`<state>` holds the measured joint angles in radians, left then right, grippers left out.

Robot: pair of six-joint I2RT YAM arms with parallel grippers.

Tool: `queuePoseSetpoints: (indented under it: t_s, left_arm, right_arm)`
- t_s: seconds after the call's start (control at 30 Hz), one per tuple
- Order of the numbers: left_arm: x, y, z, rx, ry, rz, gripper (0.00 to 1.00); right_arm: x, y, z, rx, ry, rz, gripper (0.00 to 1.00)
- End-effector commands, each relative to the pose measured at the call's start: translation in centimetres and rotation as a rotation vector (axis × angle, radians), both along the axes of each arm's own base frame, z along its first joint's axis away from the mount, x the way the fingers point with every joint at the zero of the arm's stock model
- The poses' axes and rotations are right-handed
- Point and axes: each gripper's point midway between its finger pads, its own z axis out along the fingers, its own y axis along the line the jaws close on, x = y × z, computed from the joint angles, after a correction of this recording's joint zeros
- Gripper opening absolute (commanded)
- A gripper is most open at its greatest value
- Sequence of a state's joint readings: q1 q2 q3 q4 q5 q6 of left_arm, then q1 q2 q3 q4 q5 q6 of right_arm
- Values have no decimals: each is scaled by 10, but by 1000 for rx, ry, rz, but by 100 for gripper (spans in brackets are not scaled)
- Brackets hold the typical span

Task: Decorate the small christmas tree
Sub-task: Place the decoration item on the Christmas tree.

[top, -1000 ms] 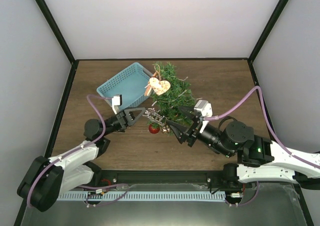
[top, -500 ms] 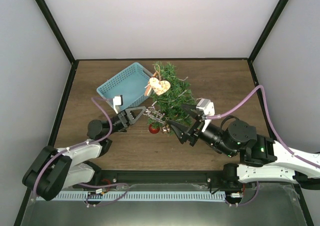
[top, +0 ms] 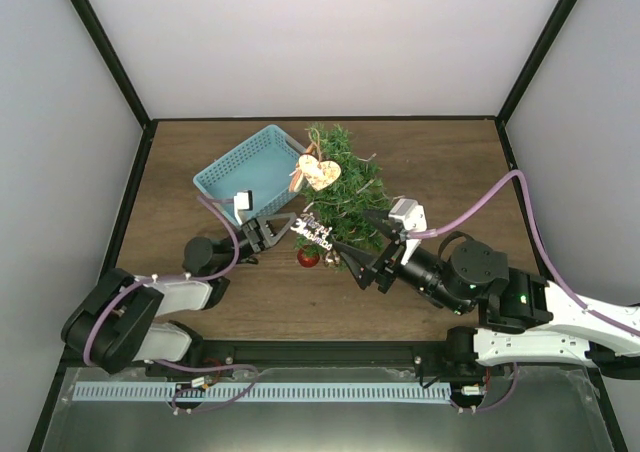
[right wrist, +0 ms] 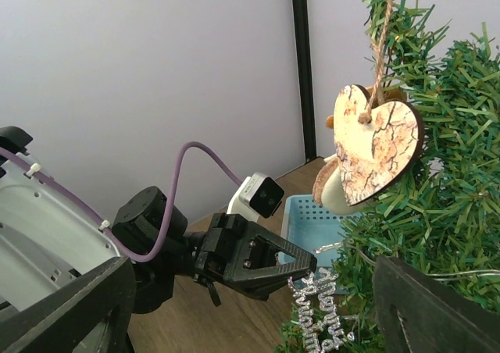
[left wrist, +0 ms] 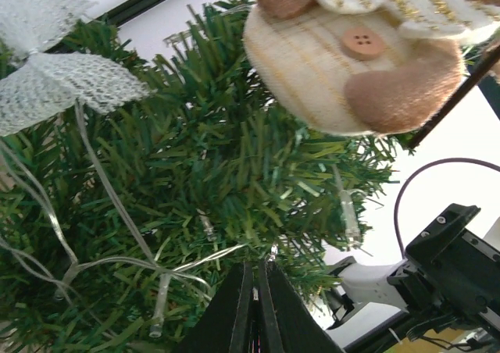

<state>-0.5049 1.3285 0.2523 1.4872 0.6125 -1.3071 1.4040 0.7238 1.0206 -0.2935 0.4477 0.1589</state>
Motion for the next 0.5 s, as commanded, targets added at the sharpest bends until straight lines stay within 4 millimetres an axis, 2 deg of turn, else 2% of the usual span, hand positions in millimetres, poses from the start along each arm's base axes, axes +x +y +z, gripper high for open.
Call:
queuePoseSetpoints:
  t_s: [0.0,0.47]
  left_arm:
    - [-12,7,36,-106,-145,-6,4]
    - [-15,7,50,-145,-196,-20,4]
  right_arm:
    - [1,-8,15,37,11,-20,86]
    - [3,-8,10,18,16,-30,86]
